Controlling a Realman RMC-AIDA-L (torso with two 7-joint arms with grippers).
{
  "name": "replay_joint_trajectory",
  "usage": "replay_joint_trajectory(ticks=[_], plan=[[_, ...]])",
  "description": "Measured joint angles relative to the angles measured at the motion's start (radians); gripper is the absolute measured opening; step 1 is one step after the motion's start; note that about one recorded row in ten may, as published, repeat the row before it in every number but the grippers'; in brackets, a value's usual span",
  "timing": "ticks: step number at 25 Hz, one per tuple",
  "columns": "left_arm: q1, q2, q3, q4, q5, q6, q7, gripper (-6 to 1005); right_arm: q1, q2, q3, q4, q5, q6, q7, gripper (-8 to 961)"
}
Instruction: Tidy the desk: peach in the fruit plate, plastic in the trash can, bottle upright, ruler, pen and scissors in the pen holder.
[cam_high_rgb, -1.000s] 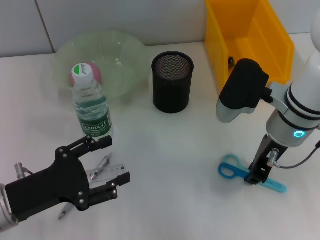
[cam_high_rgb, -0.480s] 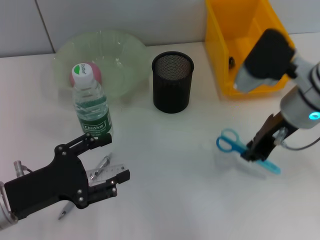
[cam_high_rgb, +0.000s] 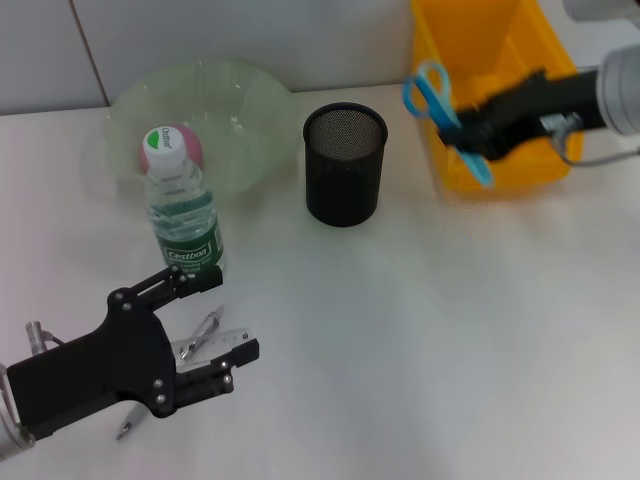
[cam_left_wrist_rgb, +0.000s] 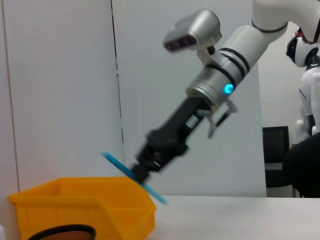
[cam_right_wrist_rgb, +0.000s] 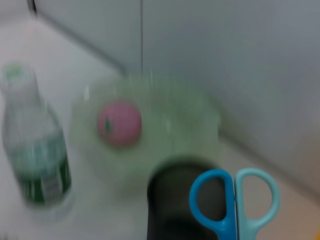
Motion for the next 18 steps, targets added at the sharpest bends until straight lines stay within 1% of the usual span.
replay_joint_trajectory(ticks=[1,2,4,5,6,10,14,17,18], plan=[[0.0,0.0,0.0,0.0,0.0,0.0,0.0,799,0.0,0.0,0.0,0.0,0.0,0.0,0.0,233],[-0.001,0.0,0.0,0.0,-0.001,0.001,0.0,799,0.0,0.0,-0.004,0.032,0.051,0.044,-0.044,235],[-0.001,0.0,0.0,0.0,-0.003,0.005,-0.002,799,0.025,-0.001,-0.008,0.119,0.14,0.102,-0.134,238],[-0.001,0.0,0.0,0.0,-0.003,0.006,-0.002,799,0.056,0.0,-0.01,0.199,0.199,0.144,-0.205,240],[-0.001,0.0,0.0,0.0,-0.003,0.006,-0.002,799,0.056,0.0,-0.01,0.199,0.199,0.144,-0.205,241],[-0.001,0.0,0.0,0.0,-0.006,0.01,-0.005,799,0.094,0.001,-0.022,0.307,0.317,0.218,-0.344,247],[-0.002,0.001,0.0,0.001,-0.008,0.011,-0.009,799,0.103,0.0,-0.023,0.364,0.425,0.258,-0.463,254],[-0.002,0.002,0.0,0.003,-0.008,0.013,-0.01,799,0.106,0.0,-0.021,0.431,0.526,0.284,-0.6,258],[-0.002,0.002,0.0,0.003,-0.008,0.013,-0.01,799,0.108,0.0,-0.017,0.491,0.611,0.301,-0.707,260]])
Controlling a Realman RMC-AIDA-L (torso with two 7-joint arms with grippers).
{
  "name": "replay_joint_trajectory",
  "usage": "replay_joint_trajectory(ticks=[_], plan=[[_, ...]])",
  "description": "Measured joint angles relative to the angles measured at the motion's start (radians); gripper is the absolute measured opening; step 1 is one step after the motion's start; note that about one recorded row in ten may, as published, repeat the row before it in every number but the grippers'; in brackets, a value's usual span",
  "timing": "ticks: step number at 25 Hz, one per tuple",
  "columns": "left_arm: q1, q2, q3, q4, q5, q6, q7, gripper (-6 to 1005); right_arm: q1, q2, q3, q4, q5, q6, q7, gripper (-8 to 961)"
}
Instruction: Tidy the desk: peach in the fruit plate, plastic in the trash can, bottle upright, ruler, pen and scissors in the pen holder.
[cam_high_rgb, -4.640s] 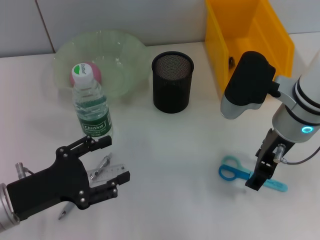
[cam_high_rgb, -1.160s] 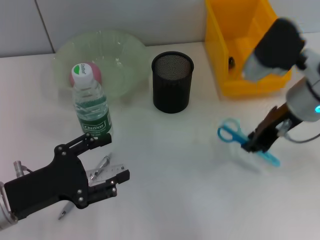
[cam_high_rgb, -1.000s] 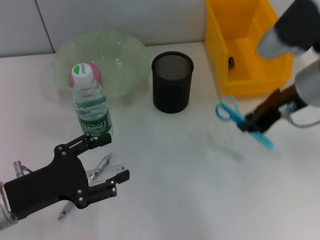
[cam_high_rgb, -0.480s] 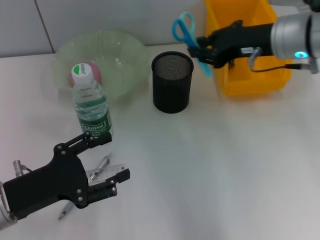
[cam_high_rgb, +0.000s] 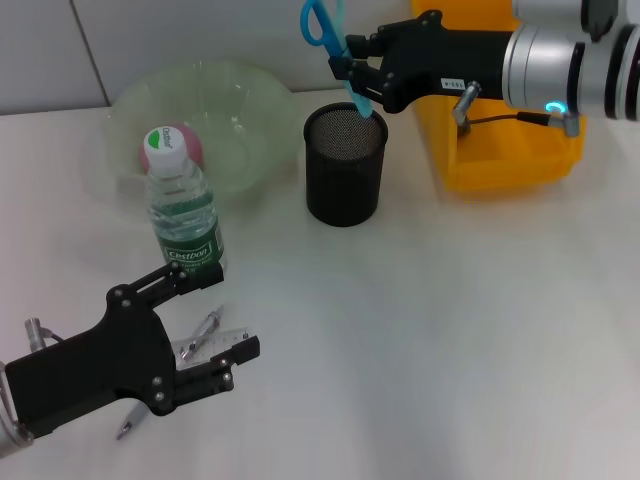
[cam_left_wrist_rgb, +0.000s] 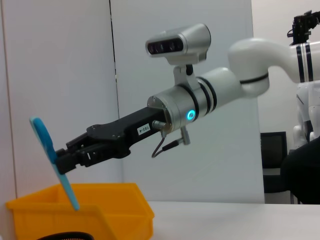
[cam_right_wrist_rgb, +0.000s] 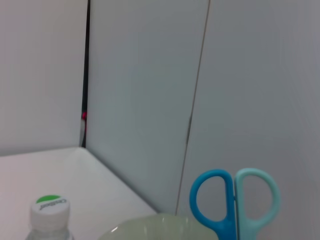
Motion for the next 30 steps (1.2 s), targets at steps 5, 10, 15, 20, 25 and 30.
replay_joint_trajectory(ticks=[5,10,15,20,25,30], plan=[[0.0,0.0,0.0,0.0,0.0,0.001,0.001,799,0.007,-0.001,0.007,0.124,0.161,0.012,-0.191,268],[0.002,0.0,-0.001,0.002,0.0,0.004,0.0,799,0.024,-0.001,0.008,0.242,0.292,0.02,-0.348,276],[0.001,0.0,-0.001,0.002,0.0,0.014,0.0,799,0.042,-0.001,0.01,0.352,0.355,0.041,-0.421,283],[0.0,0.0,-0.001,0.0,0.0,0.014,0.004,799,0.055,0.001,0.01,0.4,0.357,0.053,-0.442,291],[-0.002,-0.001,-0.001,-0.002,0.0,0.015,0.007,799,0.078,0.002,0.008,0.443,0.359,0.059,-0.462,299],[0.0,-0.002,-0.001,-0.003,0.0,0.016,0.009,799,0.076,0.002,-0.004,0.446,0.359,0.059,-0.464,307]])
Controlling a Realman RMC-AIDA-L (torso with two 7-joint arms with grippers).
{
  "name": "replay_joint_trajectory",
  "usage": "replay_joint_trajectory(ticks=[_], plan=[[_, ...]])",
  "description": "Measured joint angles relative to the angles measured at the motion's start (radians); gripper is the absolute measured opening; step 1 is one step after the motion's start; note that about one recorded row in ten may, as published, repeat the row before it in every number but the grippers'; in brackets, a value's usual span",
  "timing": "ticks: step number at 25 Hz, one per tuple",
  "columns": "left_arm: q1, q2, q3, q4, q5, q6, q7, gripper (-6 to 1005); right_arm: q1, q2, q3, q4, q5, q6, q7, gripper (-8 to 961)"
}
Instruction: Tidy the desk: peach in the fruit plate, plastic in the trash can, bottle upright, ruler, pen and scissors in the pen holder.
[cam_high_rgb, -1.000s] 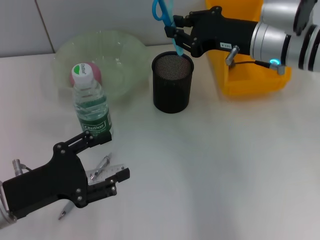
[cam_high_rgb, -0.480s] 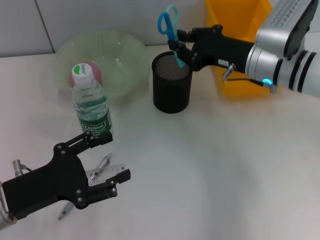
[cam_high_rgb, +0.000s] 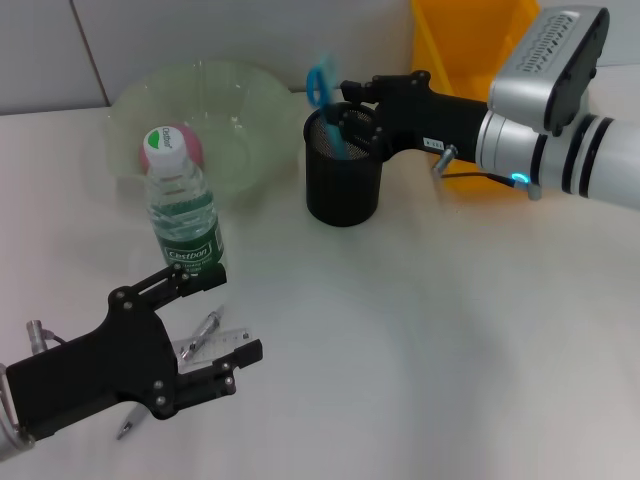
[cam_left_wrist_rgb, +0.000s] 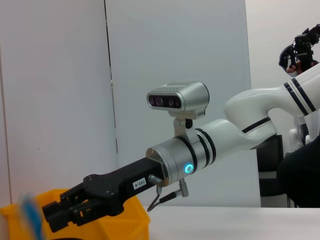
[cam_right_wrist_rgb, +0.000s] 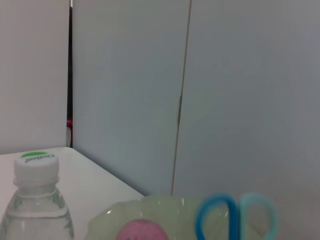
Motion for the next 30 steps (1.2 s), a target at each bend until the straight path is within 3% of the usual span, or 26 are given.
replay_joint_trajectory(ticks=[4,7,9,14,18,23,27,30], plan=[[0.001,0.001,0.0,0.0,0.0,0.0,0.0,799,-0.019,-0.001,0.0,-0.008,0.0,-0.015,0.02,313],[0.002,0.001,0.0,0.0,0.0,0.0,0.0,799,-0.052,-0.005,0.001,-0.051,-0.008,-0.033,0.063,536],[0.002,0.002,0.0,0.0,0.0,0.0,0.0,799,-0.068,-0.006,0.001,-0.075,-0.009,-0.045,0.074,575],[0.01,0.003,0.0,0.005,0.0,0.012,-0.006,799,-0.155,-0.017,0.01,-0.245,-0.1,-0.164,0.257,673],[0.013,0.004,0.0,0.005,0.001,0.036,-0.012,799,-0.222,-0.027,0.035,-0.42,-0.269,-0.293,0.406,751],[0.016,0.005,0.0,0.002,0.005,0.041,-0.018,799,-0.231,-0.033,0.152,-0.492,-0.447,-0.495,0.46,753],[0.015,0.01,0.009,0.007,0.009,0.041,-0.072,799,-0.207,-0.076,0.262,-0.452,-0.531,-0.724,0.461,753],[0.012,0.012,0.004,0.019,0.021,0.038,-0.136,798,-0.201,-0.085,0.296,-0.454,-0.581,-0.802,0.461,753]])
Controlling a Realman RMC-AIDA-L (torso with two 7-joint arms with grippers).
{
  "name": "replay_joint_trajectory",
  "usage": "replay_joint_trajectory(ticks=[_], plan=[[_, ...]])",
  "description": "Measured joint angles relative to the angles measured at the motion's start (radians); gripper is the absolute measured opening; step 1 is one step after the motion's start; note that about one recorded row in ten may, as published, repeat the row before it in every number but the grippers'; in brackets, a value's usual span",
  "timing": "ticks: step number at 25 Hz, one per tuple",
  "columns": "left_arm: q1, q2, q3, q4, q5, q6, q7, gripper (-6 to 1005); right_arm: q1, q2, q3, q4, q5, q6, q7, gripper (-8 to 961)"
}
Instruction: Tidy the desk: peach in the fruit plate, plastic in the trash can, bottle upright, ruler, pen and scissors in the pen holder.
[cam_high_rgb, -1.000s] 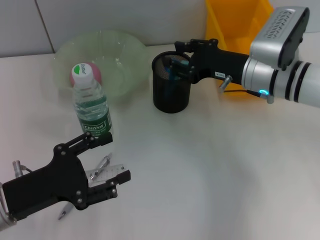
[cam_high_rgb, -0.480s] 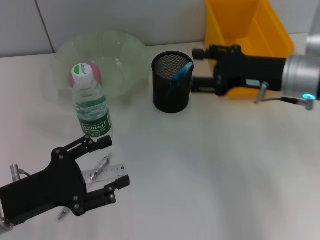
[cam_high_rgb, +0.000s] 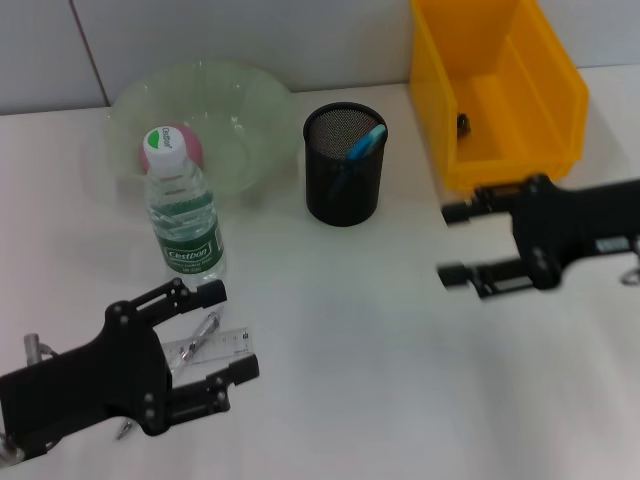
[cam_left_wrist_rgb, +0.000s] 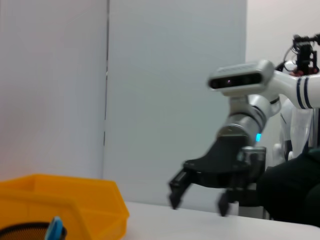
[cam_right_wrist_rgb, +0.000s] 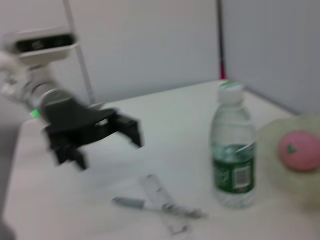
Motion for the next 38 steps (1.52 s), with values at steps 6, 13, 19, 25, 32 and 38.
replay_joint_trajectory(ticks=[6,13,19,25,32,38], plan=[[0.046,-0.01,0.004,0.215,0.108,-0.073,-0.263,798,0.022,-0.012,0.048,-0.006,-0.067,-0.077,0.048,753],[0.125,-0.013,0.126,0.5,0.218,-0.251,-0.501,798,0.036,-0.02,0.053,0.009,-0.088,-0.072,0.08,753],[0.115,-0.011,0.172,0.595,0.332,-0.279,-0.52,798,0.04,-0.022,0.053,0.009,-0.093,-0.074,0.078,753],[0.066,-0.015,0.188,0.602,0.399,-0.295,-0.558,798,0.023,-0.016,0.074,0.027,-0.134,-0.079,-0.024,753],[0.025,-0.011,0.188,0.631,0.409,-0.329,-0.564,798,0.013,-0.012,0.086,0.098,-0.143,-0.083,-0.13,753],[-0.039,-0.01,0.178,0.633,0.472,-0.347,-0.604,798,0.015,-0.015,0.13,0.099,-0.144,-0.082,-0.059,753]])
